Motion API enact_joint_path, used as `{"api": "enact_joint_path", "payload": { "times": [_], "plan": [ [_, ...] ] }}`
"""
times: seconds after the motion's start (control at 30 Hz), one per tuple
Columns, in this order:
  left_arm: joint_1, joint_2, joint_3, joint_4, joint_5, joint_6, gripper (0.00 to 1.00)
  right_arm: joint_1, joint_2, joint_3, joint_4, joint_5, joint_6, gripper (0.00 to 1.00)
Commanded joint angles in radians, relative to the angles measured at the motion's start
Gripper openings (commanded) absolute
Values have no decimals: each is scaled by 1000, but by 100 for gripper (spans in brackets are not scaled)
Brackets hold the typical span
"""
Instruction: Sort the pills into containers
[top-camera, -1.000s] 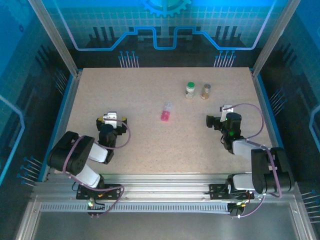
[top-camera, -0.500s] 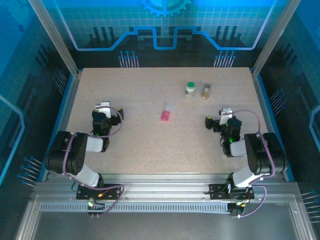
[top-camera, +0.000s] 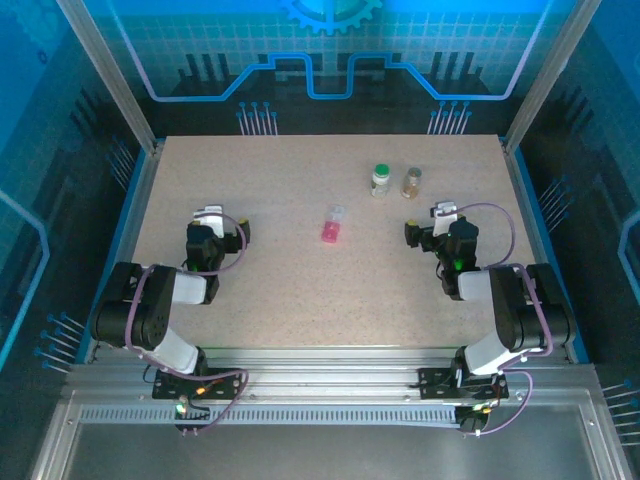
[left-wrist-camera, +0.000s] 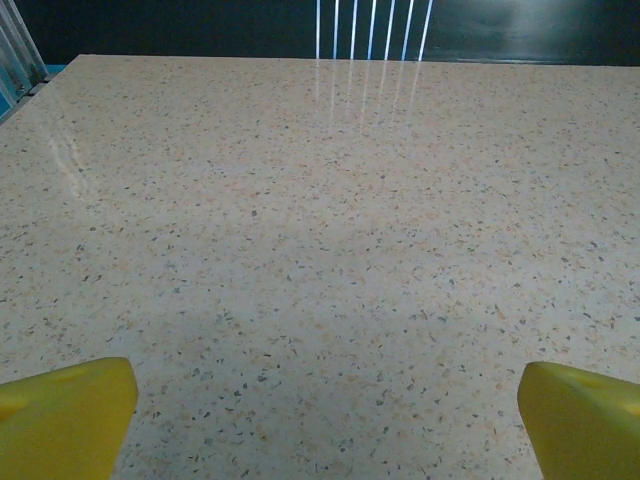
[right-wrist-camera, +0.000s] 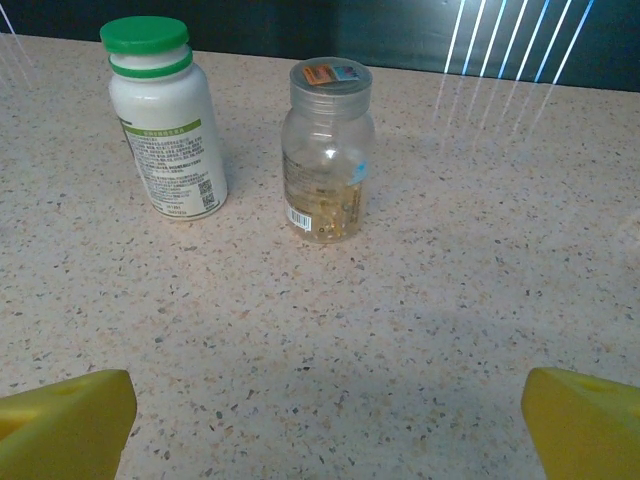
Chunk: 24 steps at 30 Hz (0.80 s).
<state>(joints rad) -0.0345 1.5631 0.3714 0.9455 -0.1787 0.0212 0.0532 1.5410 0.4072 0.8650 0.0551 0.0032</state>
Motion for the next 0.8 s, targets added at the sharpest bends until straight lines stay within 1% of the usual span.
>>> {"api": "enact_joint_path", "payload": {
  "times": [0.0,0.5,0.53,0.6,0.77],
  "plan": [
    [-2,-11,4,-4,21,-9,99,10,-7,-2,0,10,-15,100],
    [-2,-10,5,-4,22,-9,99,11,-7,-1,0,12,-16,100],
    [-2,-9,9,-11,25,-8,99,11,-7,-2,0,11,-15,100],
    [19,-12,26,-49,71,-20,99,11,-7,-2,0,11,-15,100],
    [21,-11,17,-32,87,-15,99,11,-8,-2,0,11,-14,100]
  ]
}}
